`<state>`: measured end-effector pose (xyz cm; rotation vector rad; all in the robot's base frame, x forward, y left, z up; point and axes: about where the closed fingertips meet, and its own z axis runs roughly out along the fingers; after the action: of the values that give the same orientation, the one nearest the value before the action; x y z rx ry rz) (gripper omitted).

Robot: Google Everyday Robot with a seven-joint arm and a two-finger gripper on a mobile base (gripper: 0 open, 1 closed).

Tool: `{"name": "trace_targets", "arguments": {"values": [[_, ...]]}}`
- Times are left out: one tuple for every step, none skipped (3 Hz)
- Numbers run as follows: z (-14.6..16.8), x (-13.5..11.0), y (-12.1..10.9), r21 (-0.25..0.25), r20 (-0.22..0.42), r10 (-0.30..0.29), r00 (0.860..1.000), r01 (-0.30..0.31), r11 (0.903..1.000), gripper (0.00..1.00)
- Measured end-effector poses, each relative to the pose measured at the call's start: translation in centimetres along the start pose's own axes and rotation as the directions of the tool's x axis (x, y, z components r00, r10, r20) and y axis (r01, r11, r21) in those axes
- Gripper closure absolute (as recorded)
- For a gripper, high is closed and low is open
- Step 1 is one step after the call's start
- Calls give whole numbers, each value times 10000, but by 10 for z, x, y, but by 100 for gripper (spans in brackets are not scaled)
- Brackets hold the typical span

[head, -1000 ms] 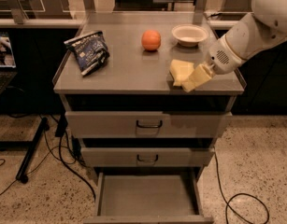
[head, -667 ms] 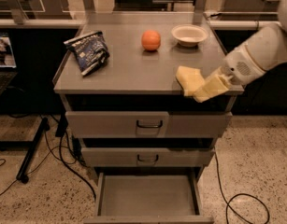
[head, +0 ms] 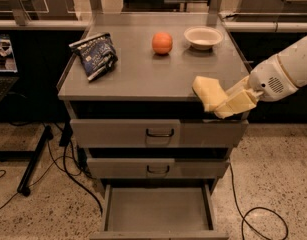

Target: Place sponge into bottom drawer

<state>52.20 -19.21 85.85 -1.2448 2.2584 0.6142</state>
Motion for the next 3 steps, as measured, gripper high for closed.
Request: {"name": "trace_targets", "arguments": {"values": [[1, -3, 2, 4, 38, -74, 10000, 74, 10000, 100], [14, 10, 11, -160, 326, 240, 9992, -235, 9996, 100], [42, 37, 26, -424, 759, 1116, 9908, -1087, 9932, 100]]}}
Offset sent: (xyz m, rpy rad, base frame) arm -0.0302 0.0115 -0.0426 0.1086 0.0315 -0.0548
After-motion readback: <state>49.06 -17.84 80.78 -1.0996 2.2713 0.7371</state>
